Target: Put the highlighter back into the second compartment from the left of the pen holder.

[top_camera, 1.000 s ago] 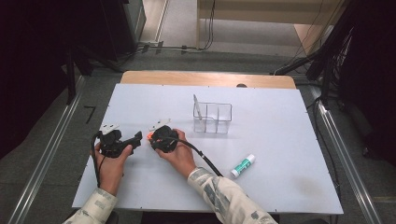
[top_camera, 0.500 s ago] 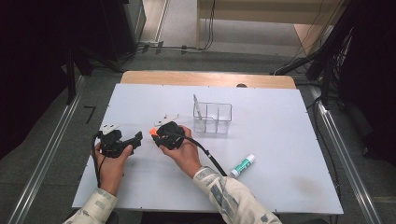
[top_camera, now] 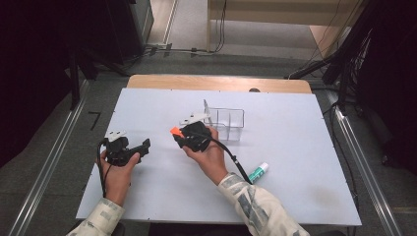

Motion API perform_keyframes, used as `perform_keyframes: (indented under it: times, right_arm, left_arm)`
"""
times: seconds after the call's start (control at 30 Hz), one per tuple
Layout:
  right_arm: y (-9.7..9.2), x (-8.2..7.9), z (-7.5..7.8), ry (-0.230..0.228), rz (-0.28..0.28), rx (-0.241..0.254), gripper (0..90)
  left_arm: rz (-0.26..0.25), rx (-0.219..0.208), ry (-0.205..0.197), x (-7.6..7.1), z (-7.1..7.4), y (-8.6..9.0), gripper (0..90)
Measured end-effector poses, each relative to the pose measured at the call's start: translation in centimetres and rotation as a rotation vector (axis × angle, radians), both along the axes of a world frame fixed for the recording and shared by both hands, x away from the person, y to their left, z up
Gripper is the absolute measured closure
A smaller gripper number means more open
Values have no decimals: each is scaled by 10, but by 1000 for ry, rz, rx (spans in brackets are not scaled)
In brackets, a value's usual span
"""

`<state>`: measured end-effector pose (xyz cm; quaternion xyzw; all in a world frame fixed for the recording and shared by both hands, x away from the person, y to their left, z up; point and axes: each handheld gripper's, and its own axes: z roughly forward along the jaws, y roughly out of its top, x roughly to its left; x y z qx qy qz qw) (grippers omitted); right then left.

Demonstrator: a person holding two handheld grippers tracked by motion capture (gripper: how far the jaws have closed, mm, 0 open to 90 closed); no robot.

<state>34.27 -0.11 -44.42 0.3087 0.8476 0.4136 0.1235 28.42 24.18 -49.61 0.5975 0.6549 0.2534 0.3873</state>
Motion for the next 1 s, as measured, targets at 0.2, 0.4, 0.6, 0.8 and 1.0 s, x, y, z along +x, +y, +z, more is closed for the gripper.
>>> perform_keyframes:
  times: [0.2, 0.4, 0.6, 0.8, 1.0]
  right_arm:
    - [-23, 1, 14, -25, -30, 23, 651]
    - [-40, 5, 22, -38, -60, 42, 651]
    - [-51, 7, 30, -48, -78, 53, 651]
    - [-60, 13, 37, -65, -101, 62, 651]
    - [-69, 19, 46, -81, -133, 81, 651]
  left_arm:
    - [-1, 3, 2, 0, 0, 0, 180]
    - [0, 3, 2, 0, 0, -1, 180]
    - [0, 3, 4, 0, 0, -1, 180]
    - [-1, 2, 5, 0, 0, -1, 180]
    - [0, 1, 4, 0, 0, -1, 180]
